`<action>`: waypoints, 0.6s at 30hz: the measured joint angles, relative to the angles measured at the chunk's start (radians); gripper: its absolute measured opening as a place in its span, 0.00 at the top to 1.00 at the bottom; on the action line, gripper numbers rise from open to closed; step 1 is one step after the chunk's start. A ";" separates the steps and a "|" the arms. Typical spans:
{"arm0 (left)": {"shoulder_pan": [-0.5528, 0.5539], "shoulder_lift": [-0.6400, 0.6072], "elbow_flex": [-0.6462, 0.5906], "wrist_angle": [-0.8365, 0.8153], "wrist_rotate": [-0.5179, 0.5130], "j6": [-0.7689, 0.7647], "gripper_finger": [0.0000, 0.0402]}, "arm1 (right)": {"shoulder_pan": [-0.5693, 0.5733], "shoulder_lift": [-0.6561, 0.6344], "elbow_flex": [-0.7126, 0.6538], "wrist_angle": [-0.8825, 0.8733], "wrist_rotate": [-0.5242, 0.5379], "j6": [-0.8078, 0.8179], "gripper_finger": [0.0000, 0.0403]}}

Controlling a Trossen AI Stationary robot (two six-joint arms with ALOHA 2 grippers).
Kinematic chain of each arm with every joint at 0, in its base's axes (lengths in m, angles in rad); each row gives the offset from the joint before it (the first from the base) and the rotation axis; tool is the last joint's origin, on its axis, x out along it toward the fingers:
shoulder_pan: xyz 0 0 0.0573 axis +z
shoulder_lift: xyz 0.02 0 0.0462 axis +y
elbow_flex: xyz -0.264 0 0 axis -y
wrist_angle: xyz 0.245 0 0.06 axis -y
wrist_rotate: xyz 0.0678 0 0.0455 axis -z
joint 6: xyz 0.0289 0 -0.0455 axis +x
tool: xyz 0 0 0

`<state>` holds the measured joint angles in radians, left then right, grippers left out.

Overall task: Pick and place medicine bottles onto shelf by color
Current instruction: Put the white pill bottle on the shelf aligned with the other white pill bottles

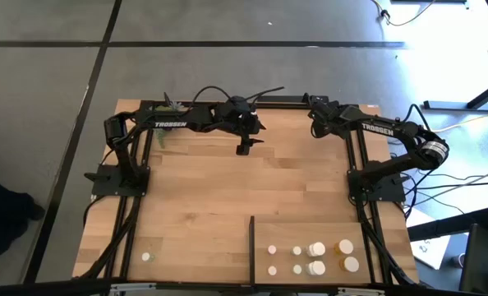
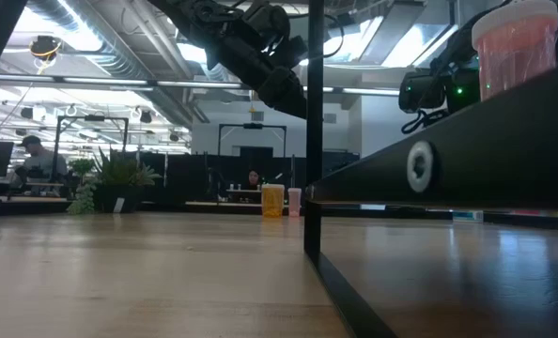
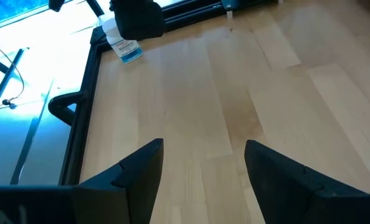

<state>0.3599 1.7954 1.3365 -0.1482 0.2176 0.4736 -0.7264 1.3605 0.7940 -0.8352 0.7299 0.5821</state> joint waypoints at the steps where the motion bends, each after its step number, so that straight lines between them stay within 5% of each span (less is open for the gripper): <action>1: -0.001 0.000 0.000 0.000 0.000 0.000 0.45 | -0.003 0.000 0.000 0.000 0.000 -0.016 0.43; 7: -0.004 0.000 0.000 0.000 0.000 0.000 0.45 | -0.036 0.003 0.000 0.032 -0.043 -0.067 0.34; 18: -0.007 0.000 0.000 0.000 0.000 0.000 0.45 | -0.059 0.051 0.000 0.070 -0.070 0.018 0.34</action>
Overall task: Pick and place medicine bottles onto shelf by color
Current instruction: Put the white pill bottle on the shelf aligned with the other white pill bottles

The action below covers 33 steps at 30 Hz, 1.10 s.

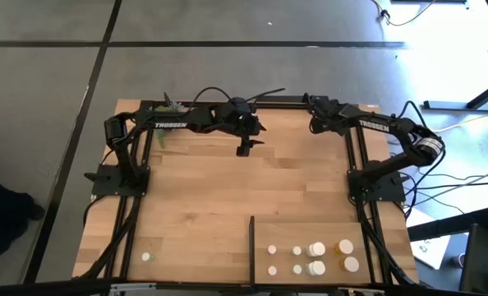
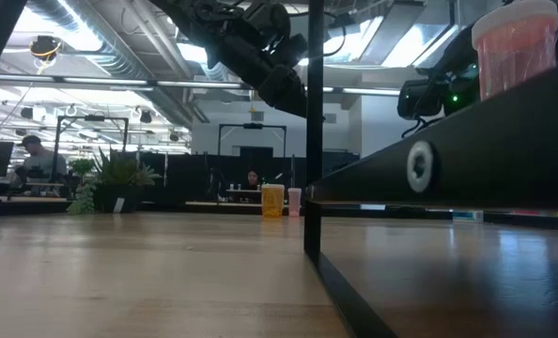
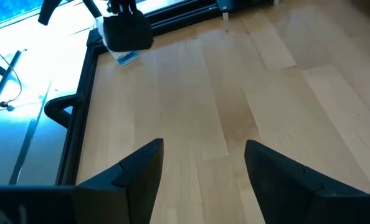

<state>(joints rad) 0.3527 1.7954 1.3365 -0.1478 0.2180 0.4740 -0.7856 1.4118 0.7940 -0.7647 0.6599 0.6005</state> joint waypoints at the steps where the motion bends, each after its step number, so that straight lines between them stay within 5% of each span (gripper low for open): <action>1: 0.000 0.000 0.000 0.000 0.000 0.000 0.45 | 0.000 0.008 0.000 0.017 0.001 -0.003 0.34; 14: -0.001 0.000 0.000 0.000 0.000 0.000 0.45 | -0.005 0.056 0.000 0.052 0.111 0.025 0.34; 33: -0.001 0.000 0.000 0.002 0.000 0.000 0.45 | -0.046 0.057 0.000 0.092 0.006 -0.039 0.34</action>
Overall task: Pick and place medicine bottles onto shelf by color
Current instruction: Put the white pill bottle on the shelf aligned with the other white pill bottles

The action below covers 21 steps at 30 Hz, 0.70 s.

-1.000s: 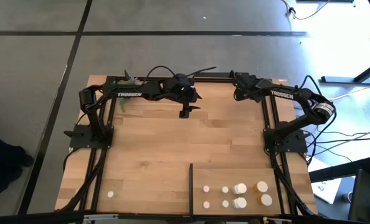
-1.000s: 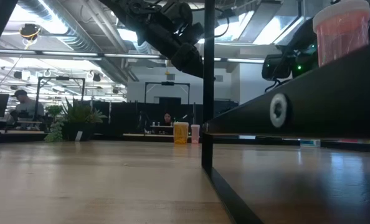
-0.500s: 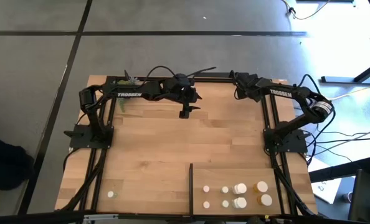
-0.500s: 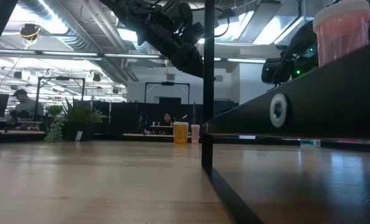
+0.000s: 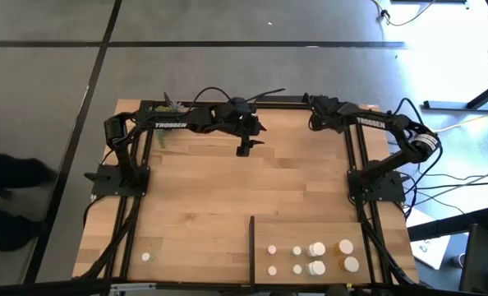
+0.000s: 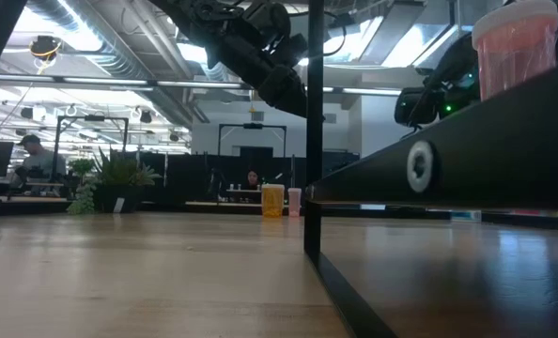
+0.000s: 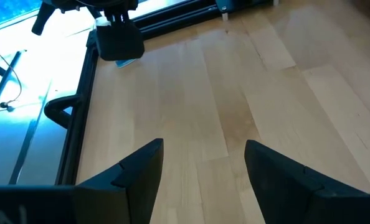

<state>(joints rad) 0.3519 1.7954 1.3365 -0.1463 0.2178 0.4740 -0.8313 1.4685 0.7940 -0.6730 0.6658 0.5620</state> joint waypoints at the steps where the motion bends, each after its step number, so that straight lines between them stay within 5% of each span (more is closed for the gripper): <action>1: 0.000 0.000 0.000 0.000 0.000 0.000 0.45 | -0.003 0.000 0.000 0.004 -0.009 -0.014 0.34; 10: 0.000 0.000 0.000 0.000 0.000 0.000 0.45 | -0.005 0.001 0.000 0.028 -0.075 -0.052 0.34; 21: 0.000 0.000 0.000 0.000 0.000 0.000 0.45 | -0.005 0.001 0.000 0.097 -0.032 -0.054 0.34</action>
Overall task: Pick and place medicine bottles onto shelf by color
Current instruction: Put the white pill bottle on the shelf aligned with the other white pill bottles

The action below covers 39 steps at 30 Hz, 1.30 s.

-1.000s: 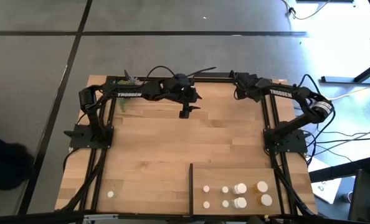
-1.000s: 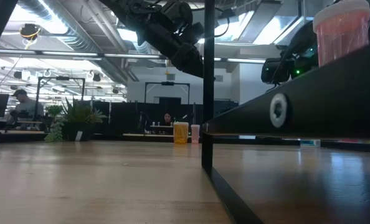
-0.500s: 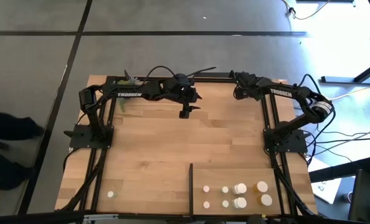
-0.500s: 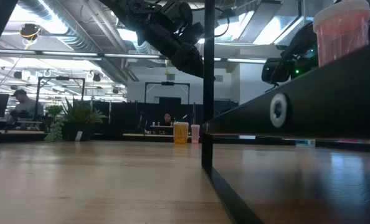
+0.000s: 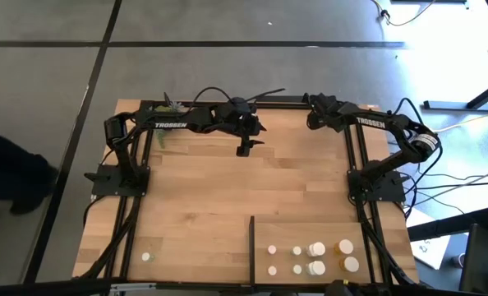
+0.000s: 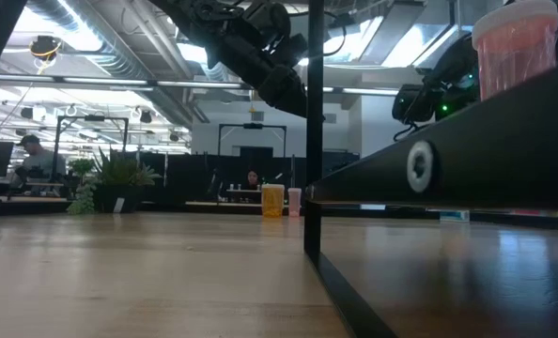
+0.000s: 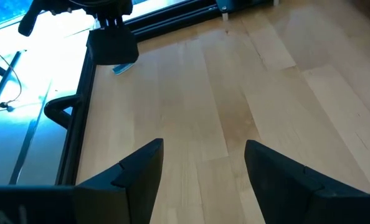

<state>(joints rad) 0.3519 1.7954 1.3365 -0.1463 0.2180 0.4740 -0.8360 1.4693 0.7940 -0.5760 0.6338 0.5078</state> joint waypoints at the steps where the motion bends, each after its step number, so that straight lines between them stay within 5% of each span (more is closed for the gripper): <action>1: 0.000 0.000 0.000 0.000 0.000 0.000 0.45 | 0.000 0.000 0.000 0.007 0.000 -0.016 0.34; 18: 0.000 0.000 0.000 0.000 0.000 0.000 0.45 | -0.018 0.000 0.000 0.063 -0.009 -0.126 0.34; 30: 0.000 0.000 0.000 0.000 0.000 0.000 0.45 | -0.046 0.000 0.000 0.066 -0.117 -0.221 0.34; 39: 0.000 0.000 0.000 0.000 0.000 0.000 0.45 | -0.046 0.000 0.000 0.069 -0.130 -0.225 0.45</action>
<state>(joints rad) 0.3519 1.7954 1.3365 -0.1467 0.2177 0.4740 -0.8815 1.4689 0.7940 -0.5074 0.5037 0.2831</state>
